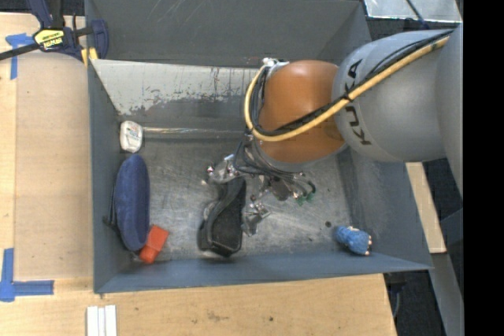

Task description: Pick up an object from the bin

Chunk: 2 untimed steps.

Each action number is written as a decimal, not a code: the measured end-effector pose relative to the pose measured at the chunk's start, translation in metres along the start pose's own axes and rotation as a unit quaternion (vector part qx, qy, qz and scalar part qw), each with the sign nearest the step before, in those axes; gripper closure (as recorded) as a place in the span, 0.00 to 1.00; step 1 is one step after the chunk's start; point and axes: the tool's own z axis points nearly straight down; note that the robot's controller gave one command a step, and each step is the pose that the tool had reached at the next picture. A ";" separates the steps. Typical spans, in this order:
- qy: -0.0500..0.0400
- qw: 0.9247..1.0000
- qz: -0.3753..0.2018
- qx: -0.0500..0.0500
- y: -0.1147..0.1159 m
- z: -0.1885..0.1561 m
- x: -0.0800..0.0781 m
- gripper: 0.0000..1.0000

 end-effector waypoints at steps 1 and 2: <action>0.003 0.957 -0.288 0.001 0.011 0.026 -0.023 0.00; 0.006 0.958 -0.287 0.002 0.008 0.026 -0.022 1.00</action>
Offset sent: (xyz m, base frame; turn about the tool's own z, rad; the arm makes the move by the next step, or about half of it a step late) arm 0.0158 0.0212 -0.0302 -0.5858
